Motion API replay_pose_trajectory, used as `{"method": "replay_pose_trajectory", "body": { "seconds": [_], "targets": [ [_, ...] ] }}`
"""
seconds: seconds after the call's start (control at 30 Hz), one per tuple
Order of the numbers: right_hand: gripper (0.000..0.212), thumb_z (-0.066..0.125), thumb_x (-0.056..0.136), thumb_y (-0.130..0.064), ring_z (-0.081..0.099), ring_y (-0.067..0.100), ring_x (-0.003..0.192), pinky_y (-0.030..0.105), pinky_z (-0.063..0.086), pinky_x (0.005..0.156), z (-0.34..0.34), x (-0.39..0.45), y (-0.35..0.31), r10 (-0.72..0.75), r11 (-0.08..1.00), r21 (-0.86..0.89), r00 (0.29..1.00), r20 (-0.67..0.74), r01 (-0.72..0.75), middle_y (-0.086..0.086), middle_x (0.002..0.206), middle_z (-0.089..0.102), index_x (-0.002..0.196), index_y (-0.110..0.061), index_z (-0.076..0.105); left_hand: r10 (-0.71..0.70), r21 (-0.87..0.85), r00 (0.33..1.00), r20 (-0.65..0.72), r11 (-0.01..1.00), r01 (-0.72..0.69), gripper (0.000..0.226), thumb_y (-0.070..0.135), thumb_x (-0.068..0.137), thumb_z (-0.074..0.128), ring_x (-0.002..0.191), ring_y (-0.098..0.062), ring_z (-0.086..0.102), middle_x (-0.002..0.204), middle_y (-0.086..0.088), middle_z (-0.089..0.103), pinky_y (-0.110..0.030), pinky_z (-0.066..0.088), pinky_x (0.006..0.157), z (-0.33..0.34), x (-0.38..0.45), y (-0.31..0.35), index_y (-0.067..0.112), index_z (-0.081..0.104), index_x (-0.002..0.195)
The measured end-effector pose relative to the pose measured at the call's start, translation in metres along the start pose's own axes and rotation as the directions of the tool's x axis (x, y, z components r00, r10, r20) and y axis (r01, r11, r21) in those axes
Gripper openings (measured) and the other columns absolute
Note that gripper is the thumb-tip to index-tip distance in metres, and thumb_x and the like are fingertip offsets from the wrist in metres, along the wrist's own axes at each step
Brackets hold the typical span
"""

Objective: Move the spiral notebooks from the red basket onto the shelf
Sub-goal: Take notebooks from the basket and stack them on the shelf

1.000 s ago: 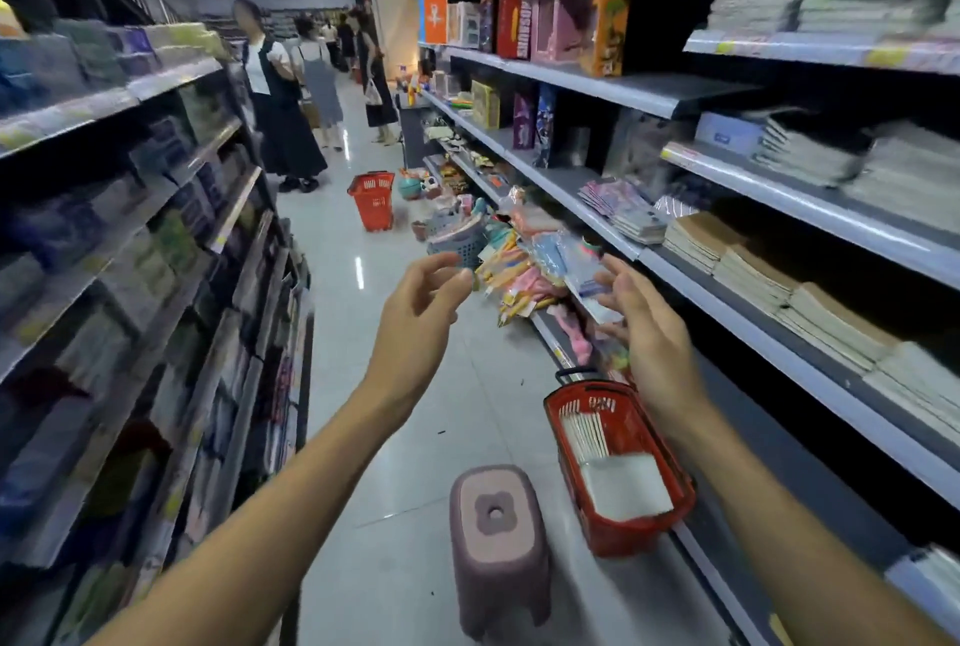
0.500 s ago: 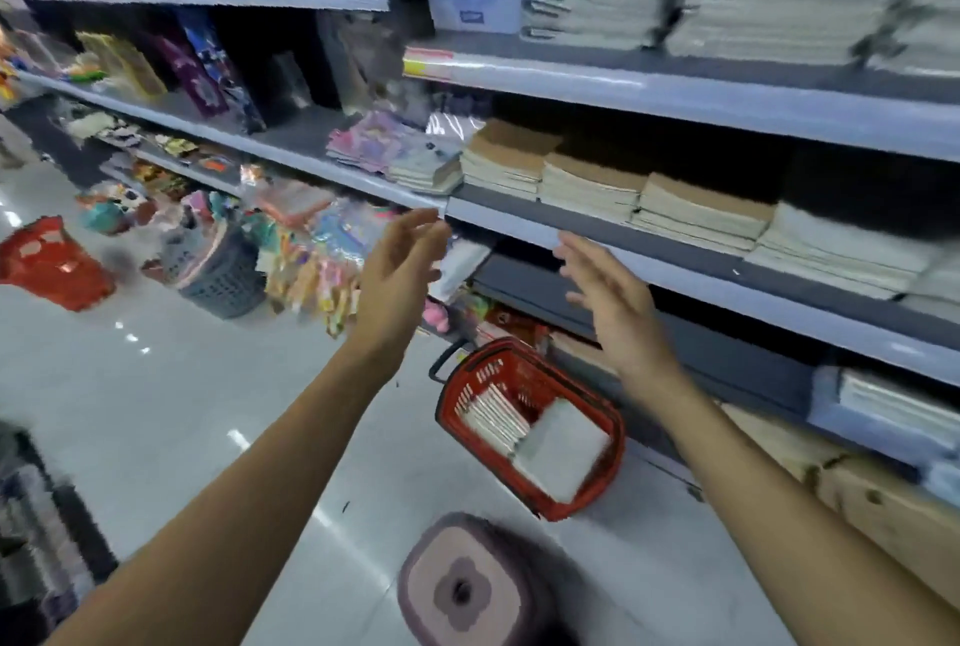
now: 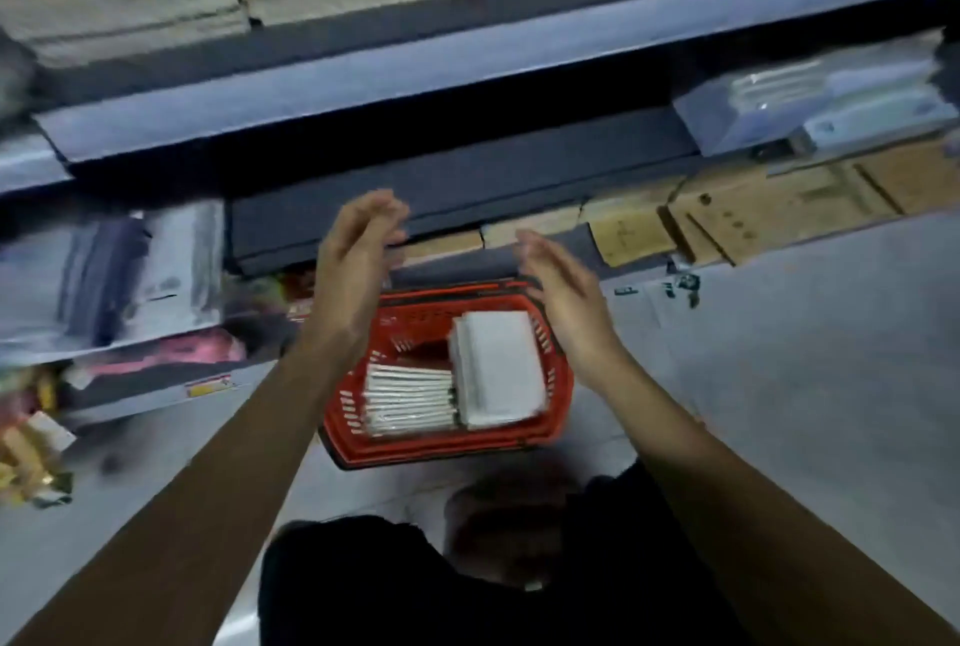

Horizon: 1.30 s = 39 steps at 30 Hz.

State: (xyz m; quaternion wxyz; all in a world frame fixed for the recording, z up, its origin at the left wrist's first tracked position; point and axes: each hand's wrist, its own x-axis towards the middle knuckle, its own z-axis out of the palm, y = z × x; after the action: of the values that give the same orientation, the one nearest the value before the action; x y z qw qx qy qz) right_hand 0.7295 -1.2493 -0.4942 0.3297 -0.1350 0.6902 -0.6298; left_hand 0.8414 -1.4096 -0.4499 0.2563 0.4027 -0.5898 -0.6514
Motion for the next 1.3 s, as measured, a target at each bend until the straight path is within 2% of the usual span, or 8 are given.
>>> {"method": "replay_pose_trajectory", "body": {
  "seconds": [0.2, 0.43, 0.63, 0.77, 0.87, 1.03, 1.17, 1.3],
  "targets": [
    [0.025, 0.059, 0.098, -0.017, 0.064, -0.011, 0.093, 0.01, 0.047, 0.091, 0.016, 0.029, 0.127, 0.052, 0.992, -0.105, 0.989, -0.137, -0.067, -0.013, 0.104, 0.068, 0.122, -0.013, 0.066, -0.004, 0.02, 0.998, 0.068, 1.0, 0.003, 0.013, 0.017, 0.097, 0.06, 0.106, -0.019, 0.065, 0.119, -0.01, 0.07, -0.036, 0.05, 0.092, -0.024, 0.039, -0.126, 0.028, 0.066, 0.101],
    [0.03, 0.062, 0.095, -0.028, 0.061, 0.016, 0.108, 0.022, 0.041, 0.085, 0.008, 0.08, 0.266, 0.201, 0.911, -0.33, 0.965, -0.168, -0.247, 0.001, 0.127, 0.065, 0.122, -0.017, 0.067, -0.076, 0.042, 0.996, 0.056, 0.996, 0.074, 0.016, 0.011, 0.093, 0.065, 0.1, -0.019, 0.065, 0.093, 0.004, 0.069, -0.038, 0.049, 0.097, -0.005, 0.059, -0.276, 0.017, 0.064, 0.108],
    [0.041, 0.062, 0.094, -0.026, 0.062, 0.021, 0.106, 0.021, 0.041, 0.082, 0.001, 0.076, 0.335, 0.306, 0.865, -0.369, 0.94, -0.148, -0.34, 0.009, 0.127, 0.063, 0.132, -0.011, 0.06, -0.185, 0.079, 0.983, -0.015, 0.98, 0.185, 0.016, 0.007, 0.092, 0.064, 0.104, -0.025, 0.065, 0.107, -0.01, 0.071, -0.045, 0.052, 0.099, 0.013, 0.043, -0.377, 0.012, 0.065, 0.107],
    [0.054, 0.063, 0.093, -0.032, 0.058, 0.022, 0.117, 0.024, 0.041, 0.094, -0.012, 0.061, 0.35, 0.338, 0.825, -0.429, 0.929, -0.148, -0.368, 0.008, 0.129, 0.059, 0.142, -0.012, 0.051, -0.203, 0.121, 0.979, 0.001, 0.972, 0.201, 0.027, 0.002, 0.092, 0.064, 0.079, -0.002, 0.064, 0.095, 0.016, 0.064, -0.019, 0.056, 0.079, 0.019, 0.016, -0.401, 0.001, 0.063, 0.119],
    [0.059, 0.061, 0.095, -0.031, 0.051, 0.025, 0.131, 0.024, 0.037, 0.099, -0.015, 0.06, 0.355, 0.363, 0.825, -0.411, 0.921, -0.142, -0.388, 0.01, 0.148, 0.049, 0.147, -0.01, 0.043, -0.186, 0.153, 0.982, -0.035, 0.97, 0.19, 0.027, 0.0, 0.091, 0.064, 0.079, -0.004, 0.063, 0.095, 0.01, 0.064, -0.001, 0.047, 0.069, 0.023, 0.014, -0.406, 0.0, 0.062, 0.118],
    [0.059, 0.058, 0.097, -0.028, 0.051, 0.027, 0.129, 0.023, 0.036, 0.091, -0.013, 0.067, 0.364, 0.369, 0.828, -0.364, 0.903, -0.22, -0.427, 0.008, 0.146, 0.05, 0.149, -0.007, 0.038, -0.149, 0.183, 0.989, -0.015, 0.972, 0.149, 0.028, 0.003, 0.09, 0.064, 0.085, -0.019, 0.062, 0.102, -0.004, 0.067, -0.015, 0.049, 0.069, 0.026, 0.011, -0.426, 0.007, 0.061, 0.118],
    [0.044, 0.057, 0.094, -0.023, 0.058, 0.025, 0.1, 0.025, 0.039, 0.079, 0.001, 0.065, 0.368, 0.389, 0.8, -0.37, 0.878, -0.28, -0.473, 0.005, 0.117, 0.06, 0.133, -0.004, 0.054, -0.108, 0.207, 0.994, -0.019, 0.972, 0.109, 0.016, -0.003, 0.088, 0.064, 0.097, -0.018, 0.063, 0.112, -0.006, 0.066, -0.004, 0.044, 0.078, 0.014, 0.006, -0.444, 0.009, 0.066, 0.099],
    [0.038, 0.059, 0.088, -0.02, 0.065, 0.031, 0.102, 0.027, 0.044, 0.075, 0.013, 0.072, 0.363, 0.38, 0.797, -0.348, 0.857, -0.349, -0.495, 0.013, 0.115, 0.069, 0.12, 0.0, 0.064, -0.13, 0.188, 0.991, 0.01, 0.974, 0.126, 0.021, 0.002, 0.09, 0.063, 0.096, -0.023, 0.067, 0.116, -0.008, 0.068, -0.02, 0.049, 0.078, 0.013, 0.012, -0.445, 0.02, 0.057, 0.098]
  ]
}}
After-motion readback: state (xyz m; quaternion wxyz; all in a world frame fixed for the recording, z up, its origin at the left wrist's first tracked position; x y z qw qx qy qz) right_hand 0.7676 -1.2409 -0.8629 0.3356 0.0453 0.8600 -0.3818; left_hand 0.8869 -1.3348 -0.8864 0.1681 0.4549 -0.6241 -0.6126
